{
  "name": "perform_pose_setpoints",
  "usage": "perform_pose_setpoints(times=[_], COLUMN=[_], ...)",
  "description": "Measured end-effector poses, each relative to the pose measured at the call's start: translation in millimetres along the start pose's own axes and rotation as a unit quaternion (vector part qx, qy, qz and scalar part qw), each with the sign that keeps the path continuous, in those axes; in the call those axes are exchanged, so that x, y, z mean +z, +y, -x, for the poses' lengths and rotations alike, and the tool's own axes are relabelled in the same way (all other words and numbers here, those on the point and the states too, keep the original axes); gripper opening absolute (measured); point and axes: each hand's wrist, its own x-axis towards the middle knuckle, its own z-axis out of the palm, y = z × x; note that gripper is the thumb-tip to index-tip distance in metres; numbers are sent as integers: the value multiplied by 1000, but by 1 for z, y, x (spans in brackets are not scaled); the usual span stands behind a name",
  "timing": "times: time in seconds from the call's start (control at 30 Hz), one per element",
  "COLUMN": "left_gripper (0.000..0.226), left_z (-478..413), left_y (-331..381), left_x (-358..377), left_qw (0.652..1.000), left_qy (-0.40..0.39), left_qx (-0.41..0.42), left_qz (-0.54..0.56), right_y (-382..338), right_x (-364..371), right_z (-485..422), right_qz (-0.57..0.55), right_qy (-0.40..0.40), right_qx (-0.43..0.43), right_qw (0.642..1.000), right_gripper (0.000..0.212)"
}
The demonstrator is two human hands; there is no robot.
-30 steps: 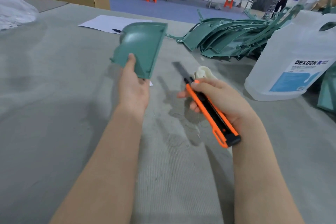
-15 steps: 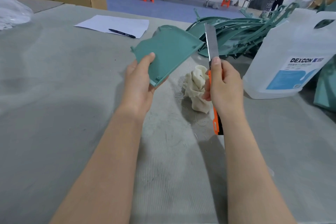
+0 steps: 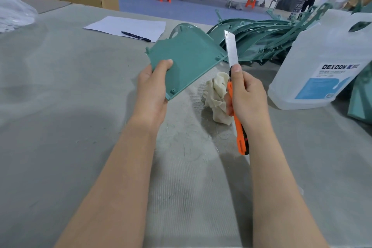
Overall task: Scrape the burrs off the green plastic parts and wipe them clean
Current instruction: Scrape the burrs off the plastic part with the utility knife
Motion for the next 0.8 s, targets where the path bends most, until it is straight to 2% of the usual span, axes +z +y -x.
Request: perform_pose_setpoints(times=[0.27,0.43,0.63,0.7,0.8], left_gripper=[13,13,9,9,6], left_z=[2,1,-1,-2,-3], left_y=[2,1,-1,0,0], left_x=[1,2,-1,-2,-3], left_qw=[1000,999,998,997,996], left_qy=[10,21,32,36,36], left_qx=[-13,-29,-52,-59,-71], left_qz=[0,19,29,36,42], right_y=[1,3,1,-1,-2], right_x=[2,12,23,23,13], right_z=[1,4,11,11,6], right_qz=[-30,-71,-8,-30,-84], right_qy=[-14,-63,-138,-110,-18], right_qx=[-10,4,-75,-73,-46], right_qw=[999,995,988,991,995], right_gripper=[45,46,45,44,44])
